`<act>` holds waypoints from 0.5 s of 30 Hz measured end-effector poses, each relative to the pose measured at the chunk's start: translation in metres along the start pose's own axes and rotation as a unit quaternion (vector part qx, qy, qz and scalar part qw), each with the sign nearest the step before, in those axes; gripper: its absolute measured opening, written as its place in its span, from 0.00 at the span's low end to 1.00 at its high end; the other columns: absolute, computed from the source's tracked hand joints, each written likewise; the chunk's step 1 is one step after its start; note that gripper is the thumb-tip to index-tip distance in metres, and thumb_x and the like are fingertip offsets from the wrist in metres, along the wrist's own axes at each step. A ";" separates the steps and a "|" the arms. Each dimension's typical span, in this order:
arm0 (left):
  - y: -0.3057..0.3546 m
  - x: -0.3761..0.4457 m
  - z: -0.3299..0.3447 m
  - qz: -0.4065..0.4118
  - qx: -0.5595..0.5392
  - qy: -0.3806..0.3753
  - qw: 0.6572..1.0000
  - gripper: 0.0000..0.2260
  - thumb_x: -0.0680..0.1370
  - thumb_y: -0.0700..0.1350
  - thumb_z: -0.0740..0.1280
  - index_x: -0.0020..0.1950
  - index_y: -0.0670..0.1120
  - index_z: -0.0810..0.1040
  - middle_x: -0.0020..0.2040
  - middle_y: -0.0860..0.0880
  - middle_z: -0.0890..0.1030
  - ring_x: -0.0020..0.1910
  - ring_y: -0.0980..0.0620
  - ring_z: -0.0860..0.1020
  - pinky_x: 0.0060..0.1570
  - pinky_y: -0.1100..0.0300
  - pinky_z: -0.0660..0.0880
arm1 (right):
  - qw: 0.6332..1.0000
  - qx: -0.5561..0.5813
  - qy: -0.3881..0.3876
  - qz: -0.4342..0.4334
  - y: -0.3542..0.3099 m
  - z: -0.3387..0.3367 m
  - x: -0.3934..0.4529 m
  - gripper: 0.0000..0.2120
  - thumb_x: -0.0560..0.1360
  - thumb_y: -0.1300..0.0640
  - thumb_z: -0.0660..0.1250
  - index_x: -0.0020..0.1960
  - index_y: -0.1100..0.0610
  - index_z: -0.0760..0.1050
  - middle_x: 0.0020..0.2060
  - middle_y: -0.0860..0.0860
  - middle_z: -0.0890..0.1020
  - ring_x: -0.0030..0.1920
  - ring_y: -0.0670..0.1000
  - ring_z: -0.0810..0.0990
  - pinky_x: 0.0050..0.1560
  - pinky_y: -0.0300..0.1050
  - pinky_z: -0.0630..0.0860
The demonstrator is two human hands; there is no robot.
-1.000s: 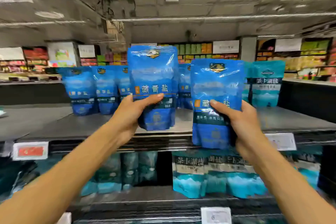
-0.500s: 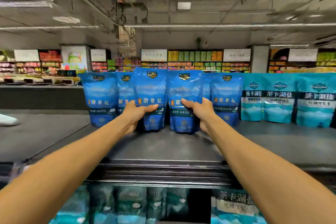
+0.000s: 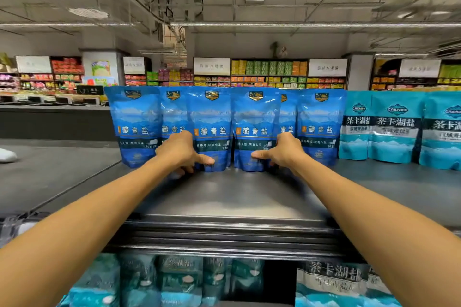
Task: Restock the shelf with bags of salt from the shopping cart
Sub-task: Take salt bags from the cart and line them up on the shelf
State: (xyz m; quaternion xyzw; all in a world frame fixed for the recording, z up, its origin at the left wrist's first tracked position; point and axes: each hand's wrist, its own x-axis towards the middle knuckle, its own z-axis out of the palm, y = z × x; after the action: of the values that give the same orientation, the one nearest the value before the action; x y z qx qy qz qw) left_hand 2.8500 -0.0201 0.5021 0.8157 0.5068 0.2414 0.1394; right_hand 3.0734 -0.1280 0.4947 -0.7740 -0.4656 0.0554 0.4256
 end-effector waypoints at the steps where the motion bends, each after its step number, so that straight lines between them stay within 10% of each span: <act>1: 0.002 0.000 -0.002 -0.004 0.021 -0.007 1.000 0.28 0.61 0.64 0.77 0.40 0.40 0.77 0.29 0.48 0.84 0.29 0.49 0.83 0.39 0.53 0.83 | 1.000 0.005 0.001 0.004 -0.001 0.002 0.002 0.26 0.61 0.44 0.81 0.35 0.58 0.69 0.30 0.53 0.80 0.30 0.49 0.78 0.23 0.39 0.68; 11: 0.007 -0.016 0.006 0.054 0.169 0.075 0.981 0.26 0.69 0.67 0.69 0.32 0.44 0.77 0.26 0.51 0.81 0.32 0.50 0.81 0.44 0.49 0.81 | 1.000 -0.010 -0.003 0.003 -0.002 0.001 -0.012 0.29 0.65 0.41 0.79 0.49 0.64 0.76 0.46 0.59 0.84 0.45 0.56 0.84 0.39 0.49 0.78; 15: 0.011 -0.025 0.003 0.079 0.157 0.087 0.981 0.25 0.68 0.65 0.72 0.34 0.43 0.77 0.30 0.48 0.81 0.36 0.46 0.81 0.43 0.48 0.81 | 1.000 -0.006 0.008 0.012 -0.009 -0.016 -0.033 0.53 0.67 0.42 0.78 0.74 0.69 0.52 0.61 0.63 0.77 0.58 0.60 0.79 0.49 0.51 0.77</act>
State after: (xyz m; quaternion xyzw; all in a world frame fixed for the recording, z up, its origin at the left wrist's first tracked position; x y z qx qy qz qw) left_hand 2.8503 -0.0473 0.4982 0.8409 0.4826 0.2389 -0.0542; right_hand 3.0569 -0.1614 0.5010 -0.7827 -0.4532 0.0517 0.4234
